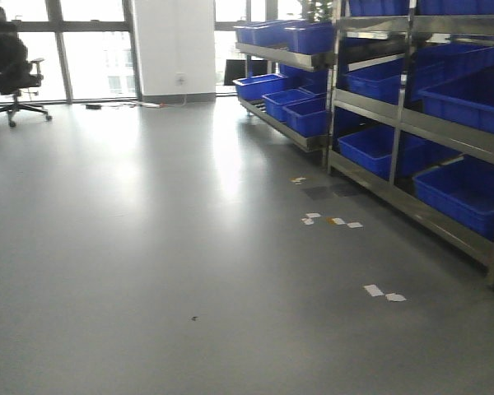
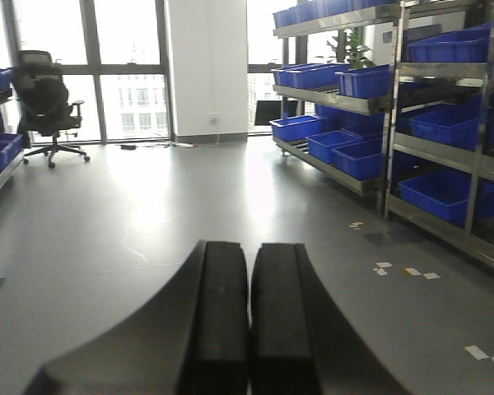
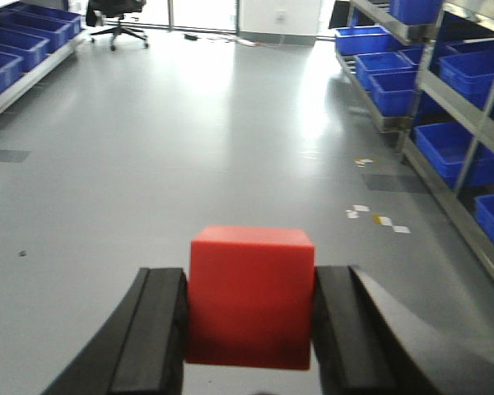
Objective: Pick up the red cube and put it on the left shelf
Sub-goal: 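Drive the base away from the table holding the red cube, then drive the base up to the shelf rack of blue bins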
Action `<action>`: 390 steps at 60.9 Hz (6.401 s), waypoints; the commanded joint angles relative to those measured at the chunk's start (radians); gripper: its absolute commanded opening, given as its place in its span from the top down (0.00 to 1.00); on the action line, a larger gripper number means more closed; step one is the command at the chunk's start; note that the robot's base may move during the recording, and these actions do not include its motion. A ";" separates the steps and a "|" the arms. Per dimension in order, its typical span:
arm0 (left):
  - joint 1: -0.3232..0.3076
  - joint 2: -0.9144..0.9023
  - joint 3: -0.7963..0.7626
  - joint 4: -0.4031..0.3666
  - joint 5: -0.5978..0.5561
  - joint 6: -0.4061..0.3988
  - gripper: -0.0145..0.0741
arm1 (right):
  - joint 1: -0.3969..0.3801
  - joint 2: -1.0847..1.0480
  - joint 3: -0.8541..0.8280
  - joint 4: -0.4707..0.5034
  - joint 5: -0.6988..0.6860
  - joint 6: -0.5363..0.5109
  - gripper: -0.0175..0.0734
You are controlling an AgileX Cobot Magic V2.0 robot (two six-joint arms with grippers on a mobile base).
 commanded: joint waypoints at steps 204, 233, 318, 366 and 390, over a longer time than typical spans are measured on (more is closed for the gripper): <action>-0.001 -0.015 0.025 0.000 -0.083 0.000 0.72 | -0.006 0.003 -0.028 -0.007 -0.092 -0.007 0.75; -0.001 -0.015 0.025 0.000 -0.083 0.000 0.72 | -0.006 0.003 -0.028 -0.007 -0.092 -0.007 0.75; -0.001 -0.015 0.025 0.000 -0.083 0.000 0.72 | -0.006 0.003 -0.028 -0.007 -0.092 -0.007 0.75; -0.001 -0.015 0.025 0.000 -0.083 0.000 0.72 | -0.006 0.003 -0.028 -0.007 -0.092 -0.007 0.75; -0.001 -0.015 0.025 0.000 -0.083 0.000 0.72 | -0.006 0.004 -0.028 -0.007 -0.092 -0.007 0.75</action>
